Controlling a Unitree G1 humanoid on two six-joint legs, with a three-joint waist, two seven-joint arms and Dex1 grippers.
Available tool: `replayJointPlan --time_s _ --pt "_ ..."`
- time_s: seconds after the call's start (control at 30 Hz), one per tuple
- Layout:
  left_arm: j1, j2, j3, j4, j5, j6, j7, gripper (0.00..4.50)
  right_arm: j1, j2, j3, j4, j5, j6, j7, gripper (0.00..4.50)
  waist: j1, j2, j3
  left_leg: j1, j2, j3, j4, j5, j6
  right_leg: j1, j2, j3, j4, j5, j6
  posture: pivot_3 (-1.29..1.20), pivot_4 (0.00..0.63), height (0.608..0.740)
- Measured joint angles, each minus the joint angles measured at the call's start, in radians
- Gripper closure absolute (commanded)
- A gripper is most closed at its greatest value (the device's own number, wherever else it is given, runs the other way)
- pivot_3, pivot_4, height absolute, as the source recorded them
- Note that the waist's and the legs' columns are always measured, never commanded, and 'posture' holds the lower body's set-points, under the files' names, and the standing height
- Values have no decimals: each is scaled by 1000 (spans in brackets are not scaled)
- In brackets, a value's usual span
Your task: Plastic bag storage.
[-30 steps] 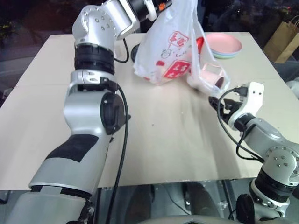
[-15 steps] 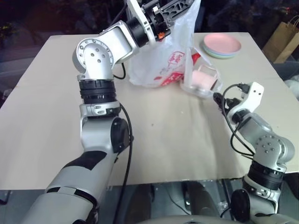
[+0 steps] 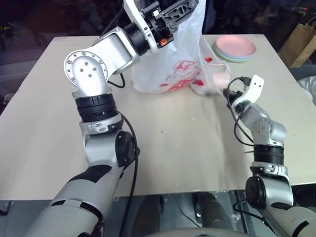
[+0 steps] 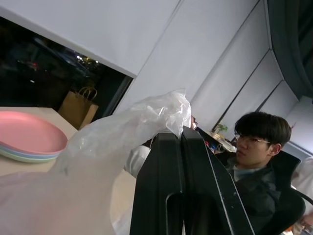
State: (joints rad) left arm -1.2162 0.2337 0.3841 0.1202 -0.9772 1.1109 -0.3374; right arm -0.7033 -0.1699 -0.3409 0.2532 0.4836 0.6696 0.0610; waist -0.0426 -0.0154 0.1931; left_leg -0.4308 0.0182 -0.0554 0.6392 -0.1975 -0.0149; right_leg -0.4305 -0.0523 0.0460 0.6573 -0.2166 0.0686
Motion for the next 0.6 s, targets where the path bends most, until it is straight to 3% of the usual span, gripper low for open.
replayJointPlan --time_s 0.33,0.47,0.6 --pt "4 34 40 -2 -88 4 47 4500 24 -10 6 -45 17 4 47 4409 0 0 0 0 0 0 0 0 0 0 0 0 0 0 0 0 150 740" --pt "0 29 80 15 -151 -11 68 4500 39 2 -13 -161 87 28 47 4409 1 0 0 0 0 0 0 0 0 0 0 0 0 0 0 0 150 740" --pt "-46 29 159 107 -212 -71 102 4500 -54 -8 -75 -243 189 46 36 4409 1 0 0 0 0 0 1 0 0 0 0 0 2 0 0 0 150 740"
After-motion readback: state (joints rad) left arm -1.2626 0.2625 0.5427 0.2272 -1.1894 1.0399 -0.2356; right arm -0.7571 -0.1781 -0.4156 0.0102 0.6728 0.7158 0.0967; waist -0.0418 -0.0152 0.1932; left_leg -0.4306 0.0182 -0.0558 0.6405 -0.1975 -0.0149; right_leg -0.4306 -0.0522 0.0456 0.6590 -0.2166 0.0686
